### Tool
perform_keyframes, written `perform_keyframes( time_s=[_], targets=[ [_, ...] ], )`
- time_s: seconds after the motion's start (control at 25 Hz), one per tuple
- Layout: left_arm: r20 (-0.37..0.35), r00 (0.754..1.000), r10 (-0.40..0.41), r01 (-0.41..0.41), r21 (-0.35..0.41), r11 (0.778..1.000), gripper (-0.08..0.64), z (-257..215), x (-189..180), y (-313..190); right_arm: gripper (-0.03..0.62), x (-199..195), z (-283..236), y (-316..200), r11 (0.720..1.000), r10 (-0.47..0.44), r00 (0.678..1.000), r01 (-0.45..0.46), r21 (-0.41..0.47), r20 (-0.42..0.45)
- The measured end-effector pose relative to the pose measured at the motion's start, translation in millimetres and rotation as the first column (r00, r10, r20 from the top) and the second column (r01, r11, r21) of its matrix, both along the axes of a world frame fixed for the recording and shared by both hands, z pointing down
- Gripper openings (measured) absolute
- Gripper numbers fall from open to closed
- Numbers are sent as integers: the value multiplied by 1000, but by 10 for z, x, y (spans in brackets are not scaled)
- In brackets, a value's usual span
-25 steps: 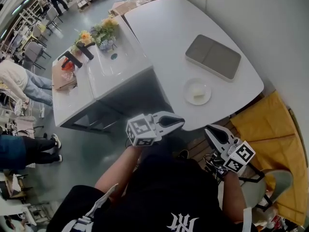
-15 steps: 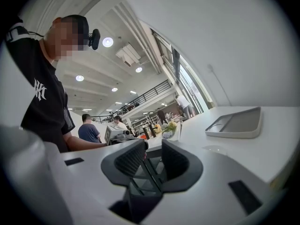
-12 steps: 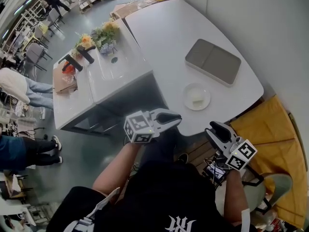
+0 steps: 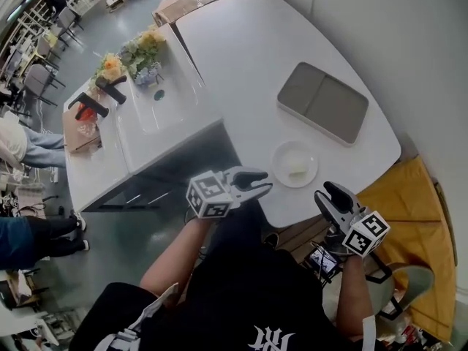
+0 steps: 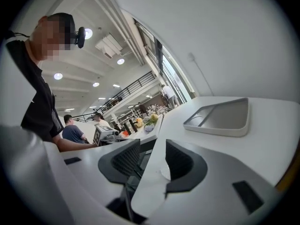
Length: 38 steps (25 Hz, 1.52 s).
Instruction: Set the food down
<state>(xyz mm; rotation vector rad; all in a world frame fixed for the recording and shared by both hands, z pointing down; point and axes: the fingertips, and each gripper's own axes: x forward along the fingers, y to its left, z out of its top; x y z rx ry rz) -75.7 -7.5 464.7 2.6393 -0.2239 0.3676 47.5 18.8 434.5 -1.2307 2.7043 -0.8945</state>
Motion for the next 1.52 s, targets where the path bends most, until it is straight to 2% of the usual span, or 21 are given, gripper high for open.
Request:
perform_keyframes(
  time_s=[0.24, 0.52, 0.6, 0.84, 1.04, 1.16, 1.32, 1.52],
  targets=[
    [43, 999, 14, -11, -77, 997, 103, 152, -4, -511, 155, 85, 141, -515, 992, 31, 999, -34, -120, -31],
    [114, 992, -53, 69, -144, 987, 101, 419, 124, -773, 166, 350, 519, -794, 971, -1, 999, -10, -237, -48],
    [148, 986, -76, 101, -171, 980, 102, 538, 149, -779, 169, 375, 713, -818, 953, -21, 999, 9, -302, -38],
    [236, 960, -154, 213, -249, 945, 103, 801, 206, -832, 170, 463, 1189, -824, 874, -43, 999, 35, -485, -4],
    [297, 942, -159, 255, -320, 913, 121, 981, 221, -846, 170, 435, 1400, -828, 808, -29, 999, 35, -588, 20],
    [342, 927, -156, 280, -350, 894, 132, 1068, 229, -858, 170, 441, 1463, -811, 780, -34, 999, 41, -624, 22],
    [403, 909, -107, 281, -402, 872, 133, 1180, 234, -834, 166, 421, 1504, -843, 753, -39, 999, 51, -656, 33],
    [401, 913, -72, 273, -470, 839, 133, 1179, 321, -834, 151, 354, 1494, -882, 726, -55, 997, 82, -683, 61]
  ],
)
